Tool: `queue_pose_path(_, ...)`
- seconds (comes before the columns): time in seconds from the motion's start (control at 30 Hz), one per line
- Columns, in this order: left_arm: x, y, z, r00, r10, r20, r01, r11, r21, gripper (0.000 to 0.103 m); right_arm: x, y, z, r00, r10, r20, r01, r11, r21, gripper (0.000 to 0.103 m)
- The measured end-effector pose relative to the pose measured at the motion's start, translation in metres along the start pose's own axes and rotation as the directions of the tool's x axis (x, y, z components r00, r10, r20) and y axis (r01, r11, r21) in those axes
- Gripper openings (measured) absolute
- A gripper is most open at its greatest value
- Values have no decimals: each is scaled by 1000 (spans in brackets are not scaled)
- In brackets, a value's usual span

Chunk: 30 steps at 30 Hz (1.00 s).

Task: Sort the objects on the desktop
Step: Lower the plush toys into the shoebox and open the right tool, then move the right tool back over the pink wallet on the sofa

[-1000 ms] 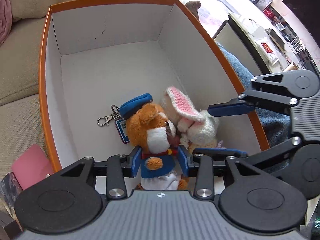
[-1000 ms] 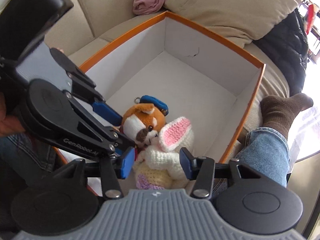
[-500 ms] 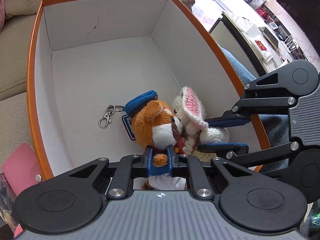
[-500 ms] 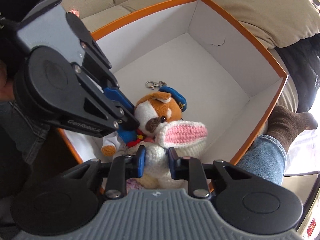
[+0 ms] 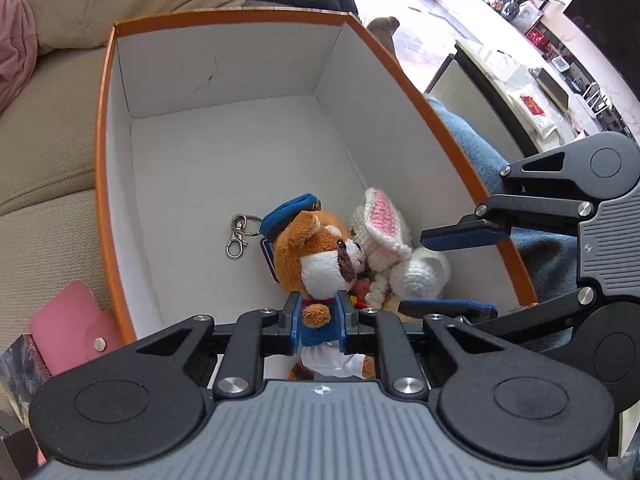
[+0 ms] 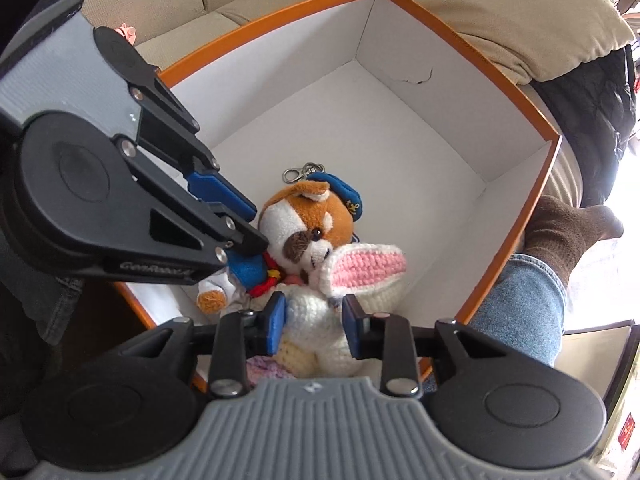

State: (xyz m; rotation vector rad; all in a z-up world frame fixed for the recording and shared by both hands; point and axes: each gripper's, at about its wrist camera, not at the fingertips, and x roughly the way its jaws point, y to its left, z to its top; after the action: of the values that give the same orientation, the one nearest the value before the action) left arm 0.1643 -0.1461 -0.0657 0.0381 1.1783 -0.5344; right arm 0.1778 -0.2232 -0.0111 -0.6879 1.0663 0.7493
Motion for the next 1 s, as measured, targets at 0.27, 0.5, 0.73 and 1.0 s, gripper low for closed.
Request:
queue_pose_path(0.27, -101, 21, -37, 978, 60, 199, -50, 997, -57, 19, -63, 33, -2, 969, -38, 242, 44, 999, -18, 44)
queue_pose_path(0.5, -167, 75, -92, 934, 262, 243, -203, 949, -241, 19, -75, 80, 7, 907, 26, 420, -10, 999, -41, 48)
queue_pose_path(0.73, -190, 122, -147, 909, 367, 197, -268, 878, -396, 19, -55, 127, 27, 898, 163, 409, -166, 986, -28, 36)
queue_pose_path(1.0, -185, 150, -180, 891, 425, 159, -307, 823, -478, 28, -21, 167, 42, 917, 155, 367, -154, 988, -32, 30)
